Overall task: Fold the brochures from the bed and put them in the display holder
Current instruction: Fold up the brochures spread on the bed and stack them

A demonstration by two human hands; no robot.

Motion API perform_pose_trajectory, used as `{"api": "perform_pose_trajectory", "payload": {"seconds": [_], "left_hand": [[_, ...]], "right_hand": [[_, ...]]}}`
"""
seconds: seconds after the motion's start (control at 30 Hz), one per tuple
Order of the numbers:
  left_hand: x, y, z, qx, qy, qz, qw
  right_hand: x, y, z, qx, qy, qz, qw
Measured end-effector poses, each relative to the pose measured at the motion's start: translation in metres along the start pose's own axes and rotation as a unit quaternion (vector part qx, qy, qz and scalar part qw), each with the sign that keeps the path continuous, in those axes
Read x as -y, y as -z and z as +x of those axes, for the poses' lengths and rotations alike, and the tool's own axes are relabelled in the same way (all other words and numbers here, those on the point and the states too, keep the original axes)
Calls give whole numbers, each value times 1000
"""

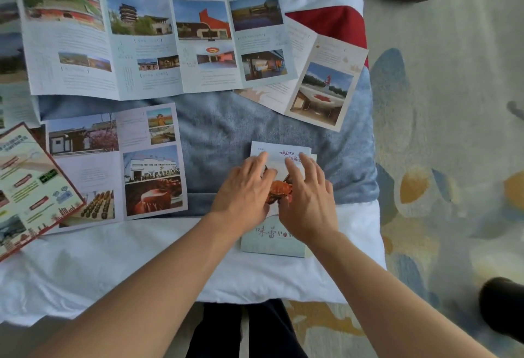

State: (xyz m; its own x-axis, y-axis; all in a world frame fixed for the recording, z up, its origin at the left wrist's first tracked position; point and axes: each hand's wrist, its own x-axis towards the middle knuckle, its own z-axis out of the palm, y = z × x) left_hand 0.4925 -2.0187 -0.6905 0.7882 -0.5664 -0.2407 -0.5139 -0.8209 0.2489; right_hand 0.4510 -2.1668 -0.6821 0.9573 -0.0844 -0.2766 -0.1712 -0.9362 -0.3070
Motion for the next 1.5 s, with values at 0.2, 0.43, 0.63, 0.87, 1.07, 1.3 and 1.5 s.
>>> {"api": "perform_pose_trajectory", "payload": {"seconds": [0.2, 0.43, 0.63, 0.87, 1.07, 1.3, 1.5], "left_hand": [[-5, -14, 4, 46, 28, 11, 999], [-4, -17, 6, 60, 40, 11, 997], [-3, -14, 14, 75, 42, 22, 996], [4, 11, 28, 76, 34, -9, 997], [24, 41, 55, 24, 37, -43, 998], [81, 75, 79, -43, 94, -33, 994], [160, 109, 57, -103, 161, -30, 981]], "right_hand": [[-9, -7, 10, 101, 53, -77, 991], [-6, -2, 41, 25, 41, -86, 995], [-3, -6, 49, 43, 24, -91, 995], [-2, 18, 68, 61, 31, -89, 994], [2, 45, 96, 23, 36, -68, 997], [46, 51, 137, 11, 59, -58, 997], [132, 34, 160, 38, 122, -47, 991]]}}
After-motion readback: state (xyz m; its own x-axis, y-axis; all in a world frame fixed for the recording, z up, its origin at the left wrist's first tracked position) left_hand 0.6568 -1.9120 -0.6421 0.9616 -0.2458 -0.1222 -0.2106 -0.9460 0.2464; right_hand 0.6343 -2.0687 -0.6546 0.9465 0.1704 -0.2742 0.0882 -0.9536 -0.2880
